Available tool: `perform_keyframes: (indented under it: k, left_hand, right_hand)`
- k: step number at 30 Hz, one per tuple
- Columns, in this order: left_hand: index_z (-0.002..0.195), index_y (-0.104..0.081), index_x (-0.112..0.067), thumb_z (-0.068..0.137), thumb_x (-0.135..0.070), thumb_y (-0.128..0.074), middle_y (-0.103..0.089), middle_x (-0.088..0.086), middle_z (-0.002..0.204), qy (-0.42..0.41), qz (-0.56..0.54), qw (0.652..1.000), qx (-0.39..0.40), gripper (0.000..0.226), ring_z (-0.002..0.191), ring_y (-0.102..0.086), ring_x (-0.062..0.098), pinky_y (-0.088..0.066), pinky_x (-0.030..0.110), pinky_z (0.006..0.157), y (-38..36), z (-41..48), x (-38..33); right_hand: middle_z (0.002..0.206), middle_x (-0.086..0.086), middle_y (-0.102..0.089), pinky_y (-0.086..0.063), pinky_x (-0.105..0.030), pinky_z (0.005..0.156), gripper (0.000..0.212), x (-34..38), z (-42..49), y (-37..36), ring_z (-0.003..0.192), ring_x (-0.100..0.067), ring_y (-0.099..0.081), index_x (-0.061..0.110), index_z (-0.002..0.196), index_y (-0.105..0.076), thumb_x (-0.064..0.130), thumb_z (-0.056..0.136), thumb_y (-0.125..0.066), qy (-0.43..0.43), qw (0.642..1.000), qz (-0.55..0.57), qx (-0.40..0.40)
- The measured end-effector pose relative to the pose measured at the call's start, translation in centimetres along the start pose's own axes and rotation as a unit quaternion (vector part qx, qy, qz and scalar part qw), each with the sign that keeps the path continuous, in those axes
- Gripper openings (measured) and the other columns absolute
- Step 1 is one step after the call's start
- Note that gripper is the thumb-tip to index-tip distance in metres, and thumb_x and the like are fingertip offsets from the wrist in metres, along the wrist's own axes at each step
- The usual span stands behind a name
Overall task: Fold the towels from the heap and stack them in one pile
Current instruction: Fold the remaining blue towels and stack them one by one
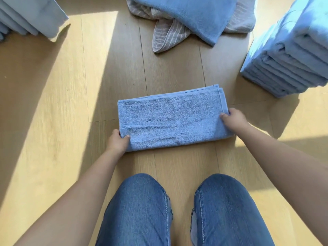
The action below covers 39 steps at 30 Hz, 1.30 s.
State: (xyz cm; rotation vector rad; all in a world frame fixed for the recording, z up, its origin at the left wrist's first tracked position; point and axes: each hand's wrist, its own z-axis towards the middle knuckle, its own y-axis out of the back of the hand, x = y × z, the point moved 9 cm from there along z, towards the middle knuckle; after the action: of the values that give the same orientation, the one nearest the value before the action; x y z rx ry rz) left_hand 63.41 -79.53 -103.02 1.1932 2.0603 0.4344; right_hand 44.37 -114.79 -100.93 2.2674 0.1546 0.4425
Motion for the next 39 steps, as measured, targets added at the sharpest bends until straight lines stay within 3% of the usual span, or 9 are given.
perform_keyframes:
  k: [7,9,11,15,25,29,35,37,39]
  left_hand:
    - [0.110,-0.053,-0.006,0.089,-0.018,-0.057,-0.056,0.010,0.102,0.017,-0.170,0.985,0.008,0.025,0.092,-0.055,0.023,-0.045,0.037,0.084,0.5,1.2,-1.9]
    - [0.095,-0.053,-0.013,0.092,-0.014,-0.052,-0.057,0.008,0.098,0.014,-0.213,0.977,-0.010,0.004,0.091,-0.055,0.022,-0.045,0.038,0.084,1.1,1.9,-3.0]
    - [0.083,-0.046,-0.018,0.093,-0.007,-0.047,-0.054,0.002,0.085,0.004,-0.229,0.973,-0.035,0.015,0.079,-0.052,0.019,-0.044,0.034,0.073,1.6,2.2,-3.9]
    - [0.093,-0.037,-0.016,0.093,-0.006,-0.042,-0.042,-0.005,0.071,-0.010,-0.196,0.978,-0.074,0.011,0.060,-0.039,0.010,-0.031,0.025,0.053,1.6,1.9,-4.1]
    - [0.094,-0.034,-0.017,0.097,-0.019,-0.041,-0.039,-0.007,0.077,-0.035,-0.196,0.976,-0.094,0.008,0.066,-0.038,0.006,-0.031,0.021,0.060,1.6,1.5,-2.8]
    - [0.123,-0.040,-0.002,0.092,-0.019,-0.053,-0.048,0.000,0.096,0.021,-0.195,0.976,-0.099,0.038,0.096,-0.047,0.018,-0.038,0.025,0.076,1.2,0.8,-0.8]
    - [0.124,-0.042,-0.002,0.086,-0.016,-0.062,-0.048,0.007,0.109,0.081,-0.153,0.985,-0.025,0.046,0.094,-0.047,0.019,-0.046,0.034,0.077,-0.8,-1.6,1.9]
    - [0.121,-0.044,-0.003,0.085,-0.012,-0.063,-0.049,0.008,0.107,0.098,-0.169,0.981,-0.001,0.042,0.090,-0.049,0.021,-0.042,0.027,0.059,-1.2,-2.0,2.4]
    - [0.107,-0.051,-0.002,0.085,-0.006,-0.061,-0.053,0.011,0.099,0.106,-0.181,0.977,0.023,0.024,0.076,-0.051,0.020,-0.037,0.022,0.050,-1.6,-2.2,2.5]
  right_hand:
    - [0.112,-0.022,-0.062,-0.046,-0.036,0.079,0.025,1.3,0.9,0.2,0.087,-0.022,-0.054,-0.003,0.109,-0.059,0.012,0.089,-0.054,-0.018,0.980,0.197,0.024]
    - [0.107,-0.017,-0.061,-0.045,-0.036,0.082,0.025,2.2,1.2,1.2,0.089,-0.023,-0.053,-0.002,0.110,-0.057,0.011,0.090,-0.050,0.006,0.984,0.178,-0.013]
    - [0.099,-0.009,-0.055,-0.041,-0.034,0.083,0.025,3.2,0.9,2.8,0.091,-0.024,-0.051,0.002,0.111,-0.053,0.011,0.089,-0.045,0.038,0.985,0.145,-0.083]
    - [0.112,-0.016,-0.061,-0.041,-0.037,0.086,0.024,3.9,0.7,3.6,0.103,-0.032,-0.055,0.009,0.113,-0.049,0.017,0.092,-0.042,0.067,0.979,0.139,-0.134]
    - [0.110,-0.012,-0.057,-0.037,-0.034,0.096,0.029,3.8,1.3,3.5,0.104,-0.025,-0.052,0.005,0.121,-0.048,0.014,0.094,-0.044,0.083,0.980,0.130,-0.129]
    - [0.123,-0.017,-0.053,-0.030,-0.037,0.100,0.038,5.1,-2.0,2.0,0.117,-0.032,-0.046,0.004,0.126,-0.047,0.007,0.088,-0.043,0.133,0.975,0.051,-0.170]
    - [0.119,-0.010,-0.064,-0.037,-0.039,0.095,0.056,10.3,-9.6,-8.1,0.112,-0.026,-0.061,0.009,0.111,-0.062,0.017,0.065,-0.031,0.336,0.919,-0.193,-0.076]
    - [0.141,-0.012,-0.046,-0.039,-0.043,0.104,0.062,10.5,-10.4,-10.6,0.131,-0.025,-0.044,0.006,0.131,-0.049,0.010,0.072,-0.028,0.336,0.913,-0.230,0.000]
    - [0.157,-0.007,-0.006,-0.013,-0.041,0.117,0.059,9.4,-9.7,-12.0,0.145,-0.021,-0.007,0.011,0.147,-0.014,0.009,0.089,-0.024,0.311,0.918,-0.240,0.059]
